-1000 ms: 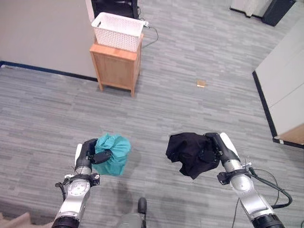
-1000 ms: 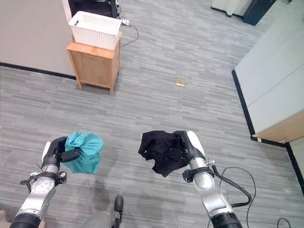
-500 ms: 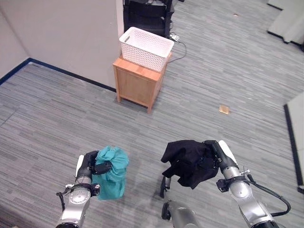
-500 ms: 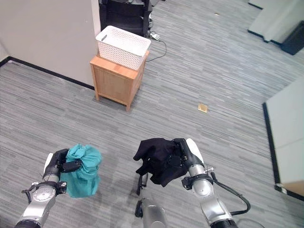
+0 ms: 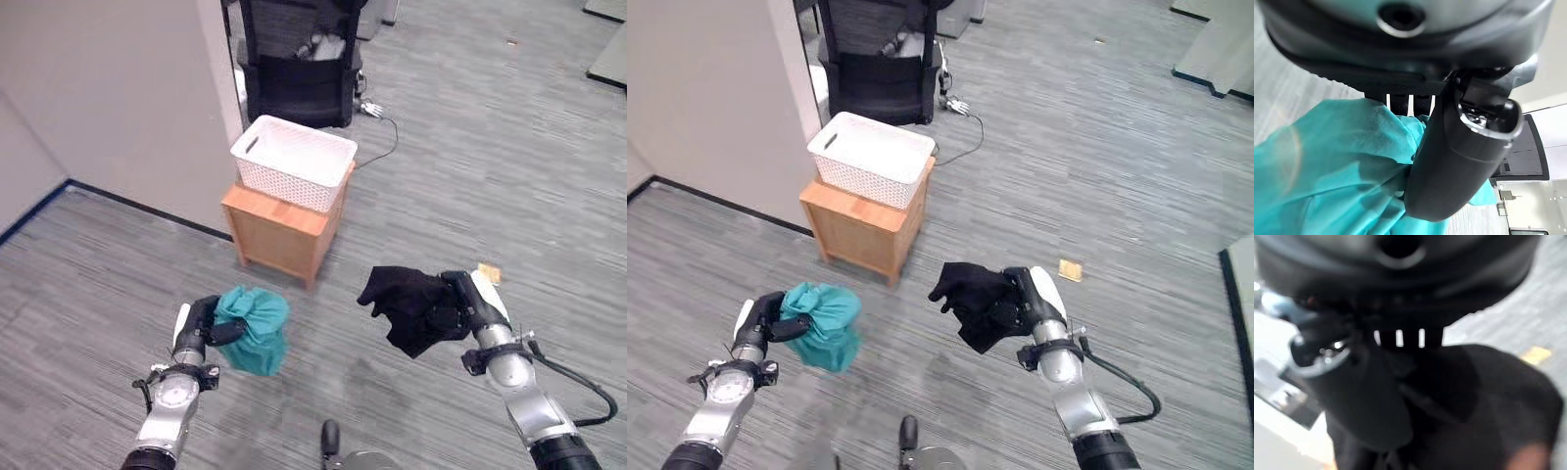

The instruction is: Pick up bed clothes into laundry basket.

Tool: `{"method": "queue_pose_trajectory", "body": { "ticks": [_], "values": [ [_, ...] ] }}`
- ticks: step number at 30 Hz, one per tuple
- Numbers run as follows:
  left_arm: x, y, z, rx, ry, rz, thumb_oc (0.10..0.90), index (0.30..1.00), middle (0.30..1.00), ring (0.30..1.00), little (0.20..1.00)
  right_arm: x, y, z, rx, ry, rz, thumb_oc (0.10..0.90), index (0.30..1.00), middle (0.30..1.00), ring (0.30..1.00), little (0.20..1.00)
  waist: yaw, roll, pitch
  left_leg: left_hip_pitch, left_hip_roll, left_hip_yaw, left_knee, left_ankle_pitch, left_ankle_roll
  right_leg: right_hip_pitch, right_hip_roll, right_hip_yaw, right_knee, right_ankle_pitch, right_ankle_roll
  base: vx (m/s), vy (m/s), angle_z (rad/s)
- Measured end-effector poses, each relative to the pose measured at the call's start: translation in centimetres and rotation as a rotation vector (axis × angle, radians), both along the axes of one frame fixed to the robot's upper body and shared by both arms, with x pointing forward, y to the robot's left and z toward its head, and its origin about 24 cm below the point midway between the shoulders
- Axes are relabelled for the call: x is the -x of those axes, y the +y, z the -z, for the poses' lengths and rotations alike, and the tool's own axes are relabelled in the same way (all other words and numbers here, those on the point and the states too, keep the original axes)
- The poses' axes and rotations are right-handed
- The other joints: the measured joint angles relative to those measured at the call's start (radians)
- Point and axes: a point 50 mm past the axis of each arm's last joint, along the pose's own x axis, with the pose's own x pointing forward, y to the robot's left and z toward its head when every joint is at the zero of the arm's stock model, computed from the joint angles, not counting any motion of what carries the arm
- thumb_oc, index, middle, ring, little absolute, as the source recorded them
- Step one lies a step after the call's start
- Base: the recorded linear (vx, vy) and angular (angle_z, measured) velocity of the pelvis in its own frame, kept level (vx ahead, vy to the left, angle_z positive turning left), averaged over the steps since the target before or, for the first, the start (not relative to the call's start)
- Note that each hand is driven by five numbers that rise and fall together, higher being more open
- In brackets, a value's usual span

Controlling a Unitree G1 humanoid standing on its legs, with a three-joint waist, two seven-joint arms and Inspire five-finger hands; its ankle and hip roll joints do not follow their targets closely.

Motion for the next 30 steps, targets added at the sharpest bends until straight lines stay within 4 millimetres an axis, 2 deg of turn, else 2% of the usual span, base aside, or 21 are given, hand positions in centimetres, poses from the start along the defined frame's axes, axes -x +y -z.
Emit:
{"method": "queue_pose_trajectory", "body": {
  "ticks": [2,3,5,6,7,9,10,11,13,14,15,16,18,19,22,23,25,26,28,29,30],
  "values": [
    [0.3,-0.4,0.3,0.002,0.013,0.017,0.400,0.300,0.300,0.300,0.300,-0.3,-0.3,-1.3,0.031,-0.042,-0.009,0.400,0.300,0.300,0.300,0.300,0.003,0.028,0.012,-0.008,0.006,0.038,-0.217,0.080,-0.007,0.036,-0.002,0.010,-0.002,-0.026,0.029,0.22,0.055,-0.31],
    [0.5,-0.7,0.5,0.005,0.016,0.028,0.400,0.300,0.300,0.300,0.300,-0.3,-0.7,-2.2,0.073,-0.062,-0.017,0.400,0.300,0.300,0.300,0.300,-0.001,0.049,0.013,-0.009,-0.002,0.073,-0.325,0.157,0.007,0.062,-0.004,0.007,-0.001,-0.038,0.062,0.27,0.062,-0.15],
    [0.9,-0.9,0.8,0.008,0.032,0.033,0.400,0.300,0.300,0.300,0.300,-0.2,-1.3,-3.1,0.128,-0.078,-0.023,0.400,0.300,0.300,0.300,0.300,-0.005,0.076,0.001,0.012,-0.014,0.119,-0.387,0.195,0.027,0.091,-0.002,0.007,0.000,-0.064,0.095,0.20,0.054,-0.12],
    [1.3,-0.8,1.2,0.010,0.045,0.026,0.400,0.300,0.300,0.300,0.300,-0.2,-1.7,-4.4,0.176,-0.110,-0.031,0.400,0.300,0.300,0.300,0.300,-0.004,0.090,-0.003,0.055,-0.031,0.115,-0.428,0.314,0.070,0.125,-0.004,0.021,0.000,-0.093,0.136,0.13,0.046,-0.08],
    [1.5,-0.4,1.2,-0.002,0.050,0.021,0.400,0.300,0.300,0.300,0.300,-0.2,-1.6,-4.7,0.170,-0.129,-0.030,0.400,0.300,0.300,0.300,0.300,-0.004,0.063,-0.009,0.071,-0.063,0.126,-0.440,0.317,0.086,0.132,-0.034,0.018,-0.001,-0.100,0.150,0.18,0.078,-0.04],
    [1.8,-0.1,1.2,-0.011,0.060,0.019,0.400,0.300,0.300,0.300,0.300,-0.3,-1.5,-5.8,0.206,-0.165,-0.048,0.400,0.300,0.300,0.300,0.300,-0.005,0.044,-0.019,0.112,-0.111,0.133,-0.502,0.326,0.110,0.144,-0.075,-0.028,0.000,-0.100,0.163,0.14,0.093,0.14],
    [2.0,0.0,1.4,-0.012,0.068,0.018,0.400,0.300,0.300,0.300,0.300,-0.7,-1.8,-6.7,0.224,-0.196,-0.047,0.400,0.300,0.300,0.300,0.300,0.001,0.045,-0.021,0.168,-0.142,0.133,-0.567,0.335,0.133,0.173,-0.097,-0.062,0.004,-0.081,0.193,0.13,0.085,0.29],
    [1.9,0.0,1.4,-0.014,0.070,0.020,0.400,0.300,0.300,0.300,0.300,-0.9,-2.2,-7.0,0.239,-0.195,-0.037,0.400,0.300,0.300,0.300,0.300,0.002,0.049,-0.021,0.180,-0.147,0.121,-0.566,0.326,0.147,0.176,-0.103,-0.079,0.027,-0.082,0.196,0.12,0.080,0.28],
    [1.9,0.1,1.4,-0.018,0.070,0.022,0.400,0.300,0.300,0.300,0.300,-1.5,-3.1,-7.4,0.266,-0.190,-0.013,0.400,0.300,0.300,0.300,0.300,0.018,0.068,-0.025,0.195,-0.134,0.109,-0.566,0.309,0.166,0.148,-0.096,-0.080,0.049,-0.129,0.228,0.10,0.080,0.19],
    [1.8,0.4,1.2,-0.029,0.066,0.021,0.400,0.300,0.300,0.300,0.300,-2.3,-3.8,-8.3,0.316,-0.184,-0.005,0.400,0.300,0.300,0.300,0.300,0.031,0.061,-0.027,0.199,-0.150,0.105,-0.566,0.300,0.166,0.136,-0.103,-0.079,-0.011,-0.105,0.229,0.11,0.085,0.24],
    [1.7,0.8,0.9,-0.037,0.061,0.020,0.400,0.300,0.300,0.300,0.300,-3.0,-4.7,-8.8,0.354,-0.170,0.012,0.400,0.300,0.300,0.300,0.300,0.037,0.041,-0.028,0.199,-0.171,0.096,-0.566,0.299,0.166,0.116,-0.118,-0.077,-0.011,-0.047,0.239,0.11,0.103,0.35],
    [1.5,0.9,0.7,-0.040,0.057,0.022,0.400,0.300,0.300,0.300,0.300,-3.4,-6.2,-9.1,0.381,-0.143,0.062,0.400,0.300,0.300,0.300,0.300,0.054,0.023,-0.030,0.200,-0.186,0.091,-0.566,0.296,0.161,0.117,-0.128,-0.104,-0.011,-0.055,0.228,0.10,0.081,0.22],
    [1.7,1.3,0.5,-0.039,0.045,0.008,0.400,0.300,0.300,0.300,0.300,-4.0,-8.0,-9.5,0.383,-0.119,0.158,0.400,0.300,0.300,0.300,0.300,0.086,0.017,-0.033,0.198,-0.182,0.094,-0.567,0.286,0.150,0.111,-0.124,-0.093,-0.007,-0.052,0.228,0.15,0.102,0.02],
    [2.7,2.0,1.0,-0.031,0.070,-0.022,0.400,0.300,0.300,0.300,0.300,-4.2,-9.8,-9.9,0.383,-0.094,0.253,0.400,0.300,0.300,0.300,0.300,0.110,0.015,-0.033,0.201,-0.177,0.091,-0.567,0.278,0.148,0.114,-0.118,-0.085,-0.002,-0.048,0.233,0.14,0.077,-0.01],
    [3.9,2.8,1.7,-0.041,0.113,-0.050,0.400,0.300,0.300,0.300,0.300,-3.9,-10.8,-9.8,0.406,-0.075,0.308,0.400,0.300,0.300,0.300,0.300,0.123,0.004,-0.032,0.202,-0.171,0.091,-0.567,0.269,0.149,0.109,-0.113,-0.081,0.008,-0.043,0.239,0.11,0.062,-0.05],
    [4.3,3.0,2.2,-0.042,0.135,-0.058,0.400,0.300,0.300,0.300,0.300,-3.8,-10.9,-10.0,0.441,-0.071,0.310,0.400,0.300,0.300,0.300,0.300,0.126,0.010,-0.032,0.200,-0.164,0.093,-0.567,0.260,0.150,0.074,-0.105,-0.078,0.065,-0.048,0.246,0.13,0.023,-0.13],
    [5.0,3.4,3.1,-0.047,0.186,-0.075,0.400,0.300,0.300,0.300,0.300,-3.8,-10.9,-9.9,0.484,-0.053,0.311,0.400,0.300,0.300,0.300,0.300,0.112,0.028,-0.032,0.211,-0.121,0.081,-0.567,0.261,0.152,-0.010,-0.096,-0.074,0.256,-0.070,0.276,0.18,-0.040,0.11],
    [5.5,3.7,3.8,-0.051,0.222,-0.092,0.400,0.300,0.300,0.300,0.300,-3.9,-10.7,-9.6,0.513,-0.049,0.309,0.400,0.300,0.300,0.300,0.300,0.084,0.017,-0.030,0.229,-0.111,0.051,-0.567,0.245,0.165,-0.090,-0.115,-0.053,0.429,-0.120,0.321,0.21,-0.073,0.38],
    [5.6,3.8,3.8,-0.055,0.225,-0.093,0.400,0.300,0.300,0.300,0.300,-4.0,-10.5,-10.1,0.523,-0.074,0.310,0.400,0.300,0.300,0.300,0.300,0.072,-0.010,-0.037,0.217,-0.130,0.034,-0.567,0.233,0.165,-0.103,-0.152,-0.035,0.279,-0.127,0.295,0.22,-0.072,0.33],
    [5.1,3.6,3.6,-0.055,0.213,-0.083,0.400,0.300,0.300,0.300,0.300,-4.2,-10.3,-10.8,0.526,-0.106,0.310,0.400,0.300,0.300,0.300,0.300,0.067,-0.021,-0.035,0.201,-0.131,0.009,-0.566,0.235,0.170,-0.126,-0.151,-0.009,0.123,-0.101,0.278,0.25,-0.083,0.36],
    [4.9,3.5,3.5,-0.053,0.211,-0.076,0.400,0.300,0.300,0.300,0.300,-4.3,-10.0,-11.1,0.525,-0.120,0.302,0.400,0.300,0.300,0.300,0.300,0.058,-0.021,-0.035,0.194,-0.129,-0.005,-0.567,0.233,0.166,-0.119,-0.136,0.027,0.033,-0.072,0.286,0.23,-0.093,0.56]
  ]
}}
